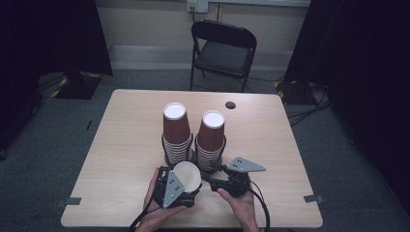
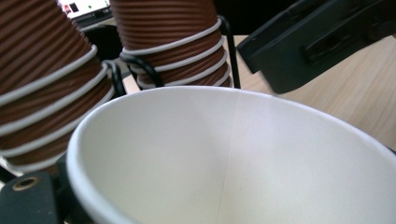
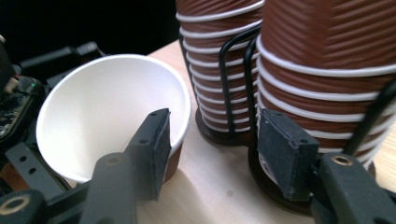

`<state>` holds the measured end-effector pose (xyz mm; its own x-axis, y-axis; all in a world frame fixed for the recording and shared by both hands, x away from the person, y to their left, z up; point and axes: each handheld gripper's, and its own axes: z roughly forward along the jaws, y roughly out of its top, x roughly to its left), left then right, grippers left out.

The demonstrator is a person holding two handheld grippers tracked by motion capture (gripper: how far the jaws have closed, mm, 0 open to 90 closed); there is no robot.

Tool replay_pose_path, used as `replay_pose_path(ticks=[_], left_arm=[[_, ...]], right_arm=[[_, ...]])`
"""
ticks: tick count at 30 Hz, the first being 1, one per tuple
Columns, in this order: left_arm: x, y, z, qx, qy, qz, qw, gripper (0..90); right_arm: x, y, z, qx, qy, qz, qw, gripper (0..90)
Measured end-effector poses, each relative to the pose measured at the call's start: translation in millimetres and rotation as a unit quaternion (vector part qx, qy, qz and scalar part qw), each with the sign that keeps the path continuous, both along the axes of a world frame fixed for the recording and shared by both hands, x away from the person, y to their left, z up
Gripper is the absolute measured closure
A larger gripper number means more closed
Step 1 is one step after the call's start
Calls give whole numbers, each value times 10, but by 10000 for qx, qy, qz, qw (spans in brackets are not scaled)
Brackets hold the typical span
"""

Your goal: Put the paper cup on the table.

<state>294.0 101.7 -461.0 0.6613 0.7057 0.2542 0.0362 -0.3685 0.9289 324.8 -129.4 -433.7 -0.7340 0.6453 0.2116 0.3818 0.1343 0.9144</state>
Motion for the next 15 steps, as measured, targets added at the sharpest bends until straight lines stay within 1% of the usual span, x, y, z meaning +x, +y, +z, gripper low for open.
replay_pose_path(ticks=[1,4,5,7,9,10,13,15], left_arm=[[11,7,-10,-68,57,41,10000,84],[41,32,-21,-104,122,70,9998,84],[46,43,-16,-53,118,66,9999,84],[53,58,-5,-73,119,86,9999,84],[52,74,10,-156,138,173,9996,84],[53,81,14,-183,130,174,9996,85],[51,126,28,-220,126,228,9994,86],[57,166,29,-288,154,275,9991,85]], right_arm=[[-1,-20,-7,34,9,-30,10000,437],[-8,-90,-19,171,-67,-185,9997,431],[-8,-120,-23,228,-92,-251,9994,425],[-9,-155,-30,265,-159,-355,9989,408],[-22,-191,-38,282,-249,-498,9980,384],[-28,-207,-43,294,-278,-541,9977,376],[-42,-251,-63,367,-249,-642,9969,343],[-50,-284,-86,360,-245,-750,9962,329]])
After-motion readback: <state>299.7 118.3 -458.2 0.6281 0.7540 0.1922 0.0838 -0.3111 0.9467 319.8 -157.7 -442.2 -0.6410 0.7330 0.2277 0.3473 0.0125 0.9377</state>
